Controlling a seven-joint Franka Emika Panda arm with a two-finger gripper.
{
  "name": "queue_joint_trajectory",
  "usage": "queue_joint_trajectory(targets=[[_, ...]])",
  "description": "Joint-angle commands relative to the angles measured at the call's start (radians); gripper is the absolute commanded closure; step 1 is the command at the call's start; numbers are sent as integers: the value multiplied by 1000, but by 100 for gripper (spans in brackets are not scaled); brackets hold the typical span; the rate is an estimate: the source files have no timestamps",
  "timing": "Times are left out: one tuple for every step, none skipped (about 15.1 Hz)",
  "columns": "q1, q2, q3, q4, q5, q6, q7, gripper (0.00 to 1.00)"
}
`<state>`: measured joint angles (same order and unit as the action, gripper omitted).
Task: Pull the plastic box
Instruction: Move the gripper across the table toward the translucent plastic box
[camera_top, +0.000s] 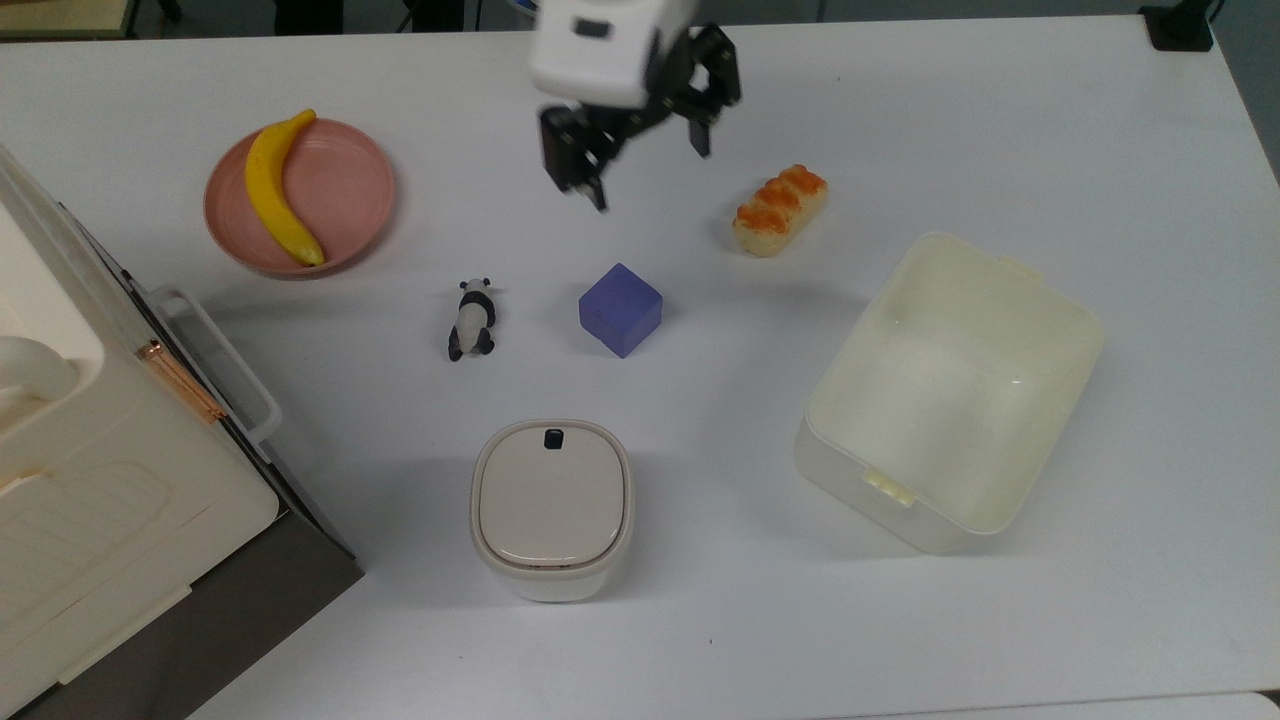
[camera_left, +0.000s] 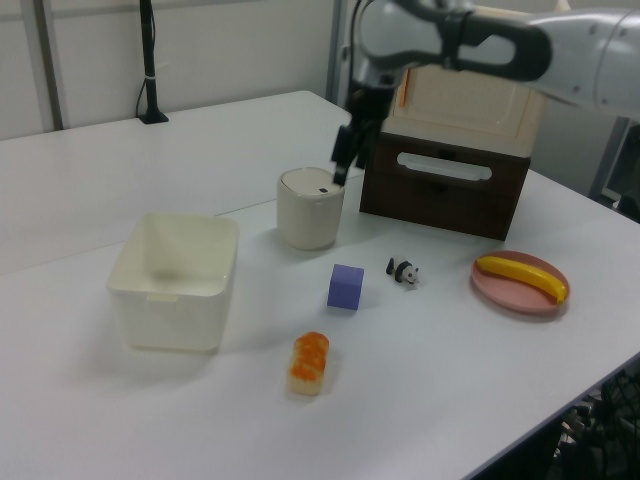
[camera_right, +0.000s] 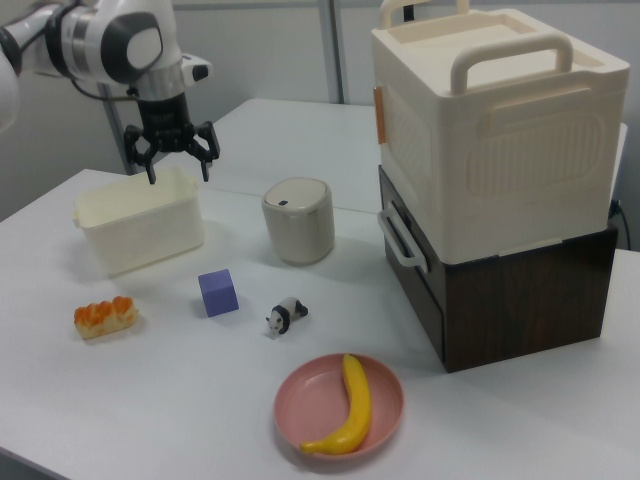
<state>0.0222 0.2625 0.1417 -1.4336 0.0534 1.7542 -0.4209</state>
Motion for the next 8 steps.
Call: queue_joint_trajectory(targets=[[76, 46, -11, 1, 25, 100, -139, 0], [91, 61, -11, 2, 22, 141, -139, 0], [114, 81, -11, 12, 16, 189, -141, 0], [143, 104, -11, 15, 11, 233, -153, 0], [169, 122, -13, 16, 0, 272, -159, 0], [189, 133, -13, 19, -20, 300, -160, 0], [203, 141, -13, 21, -33, 313, -162, 0], [218, 152, -13, 22, -35, 323, -162, 0]])
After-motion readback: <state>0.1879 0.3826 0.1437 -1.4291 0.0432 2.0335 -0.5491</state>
